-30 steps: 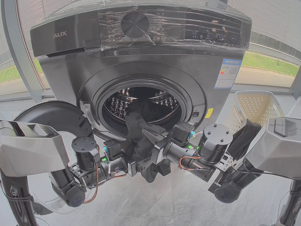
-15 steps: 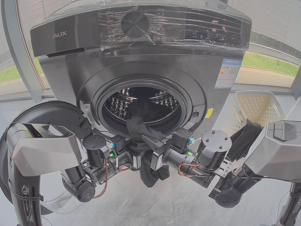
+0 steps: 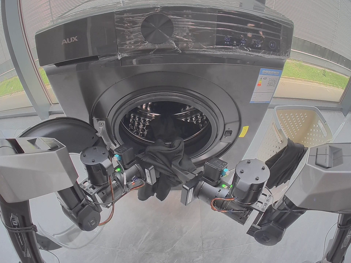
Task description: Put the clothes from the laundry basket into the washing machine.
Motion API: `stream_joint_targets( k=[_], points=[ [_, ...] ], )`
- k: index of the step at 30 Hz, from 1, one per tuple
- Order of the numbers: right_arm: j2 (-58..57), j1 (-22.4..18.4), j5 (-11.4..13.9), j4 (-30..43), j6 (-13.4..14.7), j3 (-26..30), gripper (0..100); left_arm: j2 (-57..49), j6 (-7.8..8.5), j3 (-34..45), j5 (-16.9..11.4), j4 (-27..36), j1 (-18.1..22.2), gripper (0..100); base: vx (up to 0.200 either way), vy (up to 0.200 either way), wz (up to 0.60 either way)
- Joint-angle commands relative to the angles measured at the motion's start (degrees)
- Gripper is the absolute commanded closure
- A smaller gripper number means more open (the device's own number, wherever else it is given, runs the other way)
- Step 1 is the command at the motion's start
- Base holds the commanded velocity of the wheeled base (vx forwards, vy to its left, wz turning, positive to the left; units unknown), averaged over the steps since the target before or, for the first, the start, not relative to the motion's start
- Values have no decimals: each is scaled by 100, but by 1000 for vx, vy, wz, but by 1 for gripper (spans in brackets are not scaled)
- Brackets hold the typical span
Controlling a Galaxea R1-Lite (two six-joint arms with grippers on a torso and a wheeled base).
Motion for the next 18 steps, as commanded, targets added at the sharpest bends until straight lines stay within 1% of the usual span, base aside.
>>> stream_joint_targets(
  k=[1, 2, 3, 7, 9, 10, 11, 12, 13, 14, 16, 17, 18],
  points=[
    [56, 34, -3, 20, -3, 110, 100, -168, -8, -6, 10, -45, 23, 100, 0, 0, 0],
    [56, 34, -3, 20, -3, 128, 100, -168, -8, -6, 10, -45, 32, 100, 0, 0, 0],
    [56, 34, -3, 20, -3, 163, 0, -168, -8, -6, 10, -45, 32, 100, 0, 0, 0],
    [30, 69, 5, 3, -3, 365, 0, -177, -17, -24, 18, -45, 32, 100, 0, 0, 0],
    [-84, 209, 41, 12, -56, 839, 0, -256, -17, -24, 18, -45, 41, 100, 0, 0, 0],
    [-93, 218, 49, 12, -65, 875, 0, -265, -17, -24, 18, -45, 41, 100, 0, 0, 0],
    [-269, 271, 85, -50, -162, 1349, 0, -432, -26, -6, 18, -45, 50, 100, 0, 0, 0],
    [-366, 297, 93, -67, -223, 1604, 0, -529, -17, 12, 18, -45, 41, 100, 0, 0, 0],
    [-436, 315, 102, -76, -241, 1736, 0, -590, -17, 12, 27, -45, 41, 100, 0, 0, 0],
    [-568, 350, 102, -94, -241, 2017, 0, -783, -17, 47, 27, -36, 6, 100, 0, 0, 0],
    [-796, 288, 102, -94, -223, 2360, 0, -1038, -26, 179, 27, -36, -56, 100, 0, 0, 0],
    [-805, 280, 102, -103, -223, 2378, 0, -1047, -17, 196, 27, -28, -56, 100, 0, 0, 0],
    [-955, 218, 93, -103, -223, 2562, 0, -1117, 1, 328, 18, -28, -126, 100, 0, 0, 0]
  ],
)
